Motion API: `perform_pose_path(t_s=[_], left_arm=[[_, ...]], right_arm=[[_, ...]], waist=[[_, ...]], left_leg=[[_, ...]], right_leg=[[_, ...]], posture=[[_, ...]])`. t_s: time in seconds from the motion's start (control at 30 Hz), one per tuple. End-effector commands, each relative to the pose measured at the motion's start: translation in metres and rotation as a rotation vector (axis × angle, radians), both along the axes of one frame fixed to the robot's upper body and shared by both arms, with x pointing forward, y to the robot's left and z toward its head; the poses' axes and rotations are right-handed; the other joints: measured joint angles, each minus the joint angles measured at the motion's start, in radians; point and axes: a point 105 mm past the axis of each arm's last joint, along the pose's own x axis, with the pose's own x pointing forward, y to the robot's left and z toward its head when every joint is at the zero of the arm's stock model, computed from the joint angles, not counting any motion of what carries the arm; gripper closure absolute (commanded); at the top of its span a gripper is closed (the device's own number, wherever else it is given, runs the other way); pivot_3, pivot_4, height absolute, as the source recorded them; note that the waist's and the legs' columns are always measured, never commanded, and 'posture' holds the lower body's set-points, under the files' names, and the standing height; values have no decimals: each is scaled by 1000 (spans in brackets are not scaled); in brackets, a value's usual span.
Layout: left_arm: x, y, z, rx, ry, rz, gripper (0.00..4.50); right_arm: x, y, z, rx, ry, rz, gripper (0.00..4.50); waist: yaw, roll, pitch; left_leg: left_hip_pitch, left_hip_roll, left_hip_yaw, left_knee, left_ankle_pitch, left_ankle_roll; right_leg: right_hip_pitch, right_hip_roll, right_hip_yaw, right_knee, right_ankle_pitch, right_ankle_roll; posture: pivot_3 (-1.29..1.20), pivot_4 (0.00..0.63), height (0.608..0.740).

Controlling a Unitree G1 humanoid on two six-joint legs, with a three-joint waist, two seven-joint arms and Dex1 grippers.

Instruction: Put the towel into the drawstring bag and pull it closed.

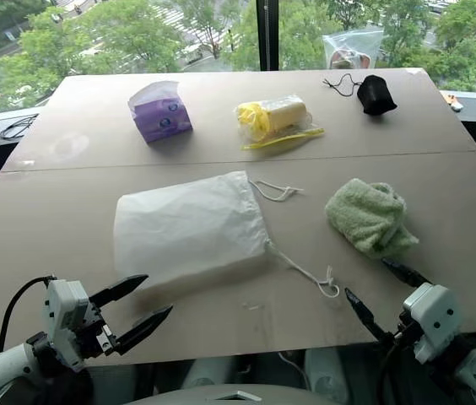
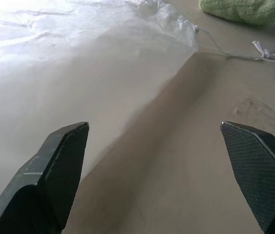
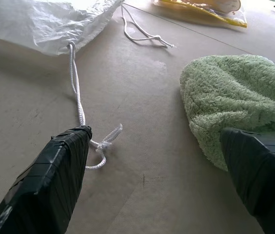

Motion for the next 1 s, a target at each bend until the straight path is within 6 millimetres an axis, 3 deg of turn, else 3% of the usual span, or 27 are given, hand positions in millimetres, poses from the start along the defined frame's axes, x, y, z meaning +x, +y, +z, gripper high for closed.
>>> perform_pose_path(t_s=[0.03, 0.13, 0.33, 0.47, 0.53, 0.6, 0.7, 0.77, 0.83, 0.87, 0.9, 0.97, 1.0], left_arm=[[1, 2, 7, 1, -64, -10, 19], [-1, -5, 4, 56, -127, -90, 19], [9, -11, 8, 255, -266, -108, 19], [39, -4, 19, 620, -477, -34, 19], [48, -1, 22, 711, -522, -16, 19], [85, 33, 30, 837, -538, 67, 19], [119, 70, 48, 945, -560, 124, 19], [138, 90, 72, 925, -587, 182, 19], [147, 90, 92, 786, -624, 214, 19], [147, 83, 95, 658, -606, 207, 19], [136, 64, 88, 476, -530, 123, 19], [103, 25, 65, 201, -297, -83, 19], [93, 13, 59, 116, -215, -108, 19]], right_arm=[[6, 11, 16, 25, -59, 41, 0], [10, 34, 30, 71, -77, 145, 0], [13, 51, 42, 93, -108, 246, 0], [23, 53, 42, 94, -129, 252, 0], [25, 54, 41, 96, -133, 256, 0], [27, 55, 41, 93, -138, 262, 0], [29, 55, 40, 86, -145, 275, 0], [33, 55, 40, 79, -152, 280, 0], [37, 54, 38, 74, -154, 279, 0], [38, 54, 38, 73, -155, 279, 0], [39, 55, 38, 76, -157, 279, 0], [41, 57, 37, 81, -160, 280, 0], [41, 59, 36, 83, -162, 281, 0]], waist=[[-1, 0, 0], [-5, 0, 0], [21, -3, -2], [25, -4, -2], [25, -5, -3], [26, -5, -4], [31, -5, -4], [26, -6, -4], [21, -6, -4], [19, -7, -4], [16, -7, -4], [8, -7, -4], [2, -8, -5]], left_leg=[[0, 0, 0, 0, 0, 0], [-1, 0, 0, 1, 0, 0], [-1, 0, 0, 3, 0, 0], [-1, 0, 0, 5, 0, 0], [0, 0, 0, 5, 0, 0], [0, 1, 0, 5, 0, 1], [1, 2, -2, 5, 2, 5], [2, 3, -2, 5, 2, 5], [3, 2, 1, 5, 3, 5], [3, 2, 4, 5, 2, 5], [3, 2, 6, 5, 2, 6], [3, 2, 9, 5, 2, 6], [3, 2, 10, 5, 2, 4]], right_leg=[[0, 0, 0, 0, 0, 0], [-1, 1, 0, 0, 0, -1], [1, 1, -3, 0, 0, 0], [2, 1, -3, 0, 0, 0], [3, 2, -4, 0, 0, 0], [3, 3, -4, 1, 1, -1], [4, 5, -7, 2, 0, 0], [4, 6, -7, 3, 0, 0], [4, 5, -7, 2, 0, 0], [4, 4, -6, 2, 1, -1], [4, 4, -4, 2, 5, -1], [4, 2, -1, 1, 5, 1], [4, 2, 3, 1, 5, 2]], posture=[[0, 150, 740], [0, 150, 740], [0, 150, 740], [0, 150, 740], [0, 150, 740], [0, 150, 740], [0, 150, 740], [0, 150, 740], [0, 150, 740], [0, 150, 740], [0, 150, 740], [0, 150, 740], [0, 150, 740]])
